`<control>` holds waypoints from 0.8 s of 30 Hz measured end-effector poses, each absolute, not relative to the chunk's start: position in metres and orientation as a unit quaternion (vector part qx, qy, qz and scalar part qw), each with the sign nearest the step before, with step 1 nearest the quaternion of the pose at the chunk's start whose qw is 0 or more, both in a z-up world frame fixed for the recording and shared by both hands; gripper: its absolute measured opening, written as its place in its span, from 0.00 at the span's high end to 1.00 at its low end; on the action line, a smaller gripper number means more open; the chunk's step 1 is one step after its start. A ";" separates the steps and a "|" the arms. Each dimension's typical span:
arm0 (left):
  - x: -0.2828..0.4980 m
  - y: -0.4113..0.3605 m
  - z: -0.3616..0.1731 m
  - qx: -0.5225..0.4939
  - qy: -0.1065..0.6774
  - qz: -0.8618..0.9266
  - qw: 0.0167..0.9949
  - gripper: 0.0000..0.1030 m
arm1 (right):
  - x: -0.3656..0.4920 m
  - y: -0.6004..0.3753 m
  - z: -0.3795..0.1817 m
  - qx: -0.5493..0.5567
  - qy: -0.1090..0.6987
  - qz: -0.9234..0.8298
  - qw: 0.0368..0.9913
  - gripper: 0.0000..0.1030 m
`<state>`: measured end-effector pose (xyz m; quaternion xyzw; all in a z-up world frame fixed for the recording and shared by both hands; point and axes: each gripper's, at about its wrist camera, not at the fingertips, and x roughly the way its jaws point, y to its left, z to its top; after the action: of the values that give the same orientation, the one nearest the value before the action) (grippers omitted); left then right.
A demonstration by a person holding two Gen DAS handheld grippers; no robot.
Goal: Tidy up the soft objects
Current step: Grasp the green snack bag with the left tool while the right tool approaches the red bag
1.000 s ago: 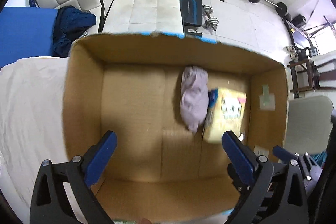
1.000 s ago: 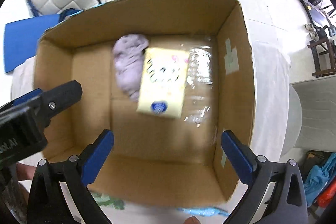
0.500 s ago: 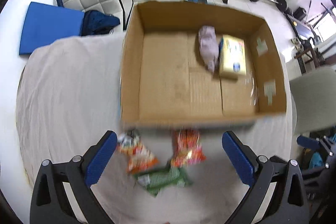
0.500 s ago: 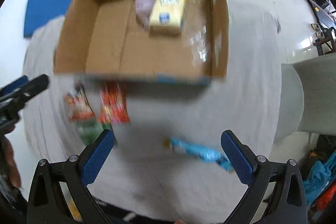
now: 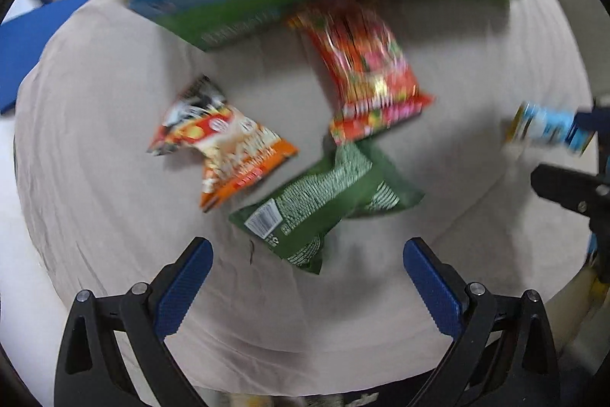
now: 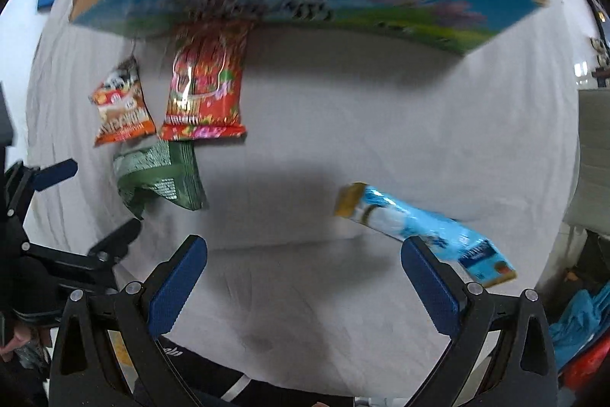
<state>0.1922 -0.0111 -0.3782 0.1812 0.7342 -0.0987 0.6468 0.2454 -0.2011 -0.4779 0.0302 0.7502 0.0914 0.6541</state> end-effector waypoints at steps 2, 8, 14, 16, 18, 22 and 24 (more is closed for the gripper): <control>0.191 -0.018 -0.393 0.205 0.735 -0.108 0.637 0.00 | 0.244 -0.194 -0.486 0.021 0.754 0.088 0.650 0.00; 0.192 -0.040 -0.435 0.258 0.737 -0.143 0.608 0.06 | 0.244 -0.188 -0.498 0.018 0.761 0.078 0.644 0.00; 0.197 -0.030 -0.439 0.231 0.738 -0.123 0.622 0.33 | 0.254 -0.186 -0.489 0.019 0.754 0.076 0.652 0.00; 0.200 -0.022 -0.432 0.195 0.740 -0.117 0.633 0.40 | 0.259 -0.184 -0.486 0.027 0.751 0.076 0.656 0.00; 0.200 -0.014 -0.426 0.177 0.737 -0.100 0.644 0.47 | 0.265 -0.181 -0.484 0.038 0.747 0.075 0.659 0.00; 0.197 0.017 -0.411 0.116 0.735 -0.055 0.666 0.50 | 0.282 -0.168 -0.477 0.061 0.733 0.067 0.674 0.00; 0.194 0.036 -0.405 0.075 0.734 -0.025 0.674 0.50 | 0.290 -0.160 -0.479 0.074 0.727 0.061 0.680 0.00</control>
<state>0.1945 0.0362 -0.4049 0.0753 0.7342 -0.0249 0.6743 0.2900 -0.1600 -0.4787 0.0735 0.7273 0.0609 0.6796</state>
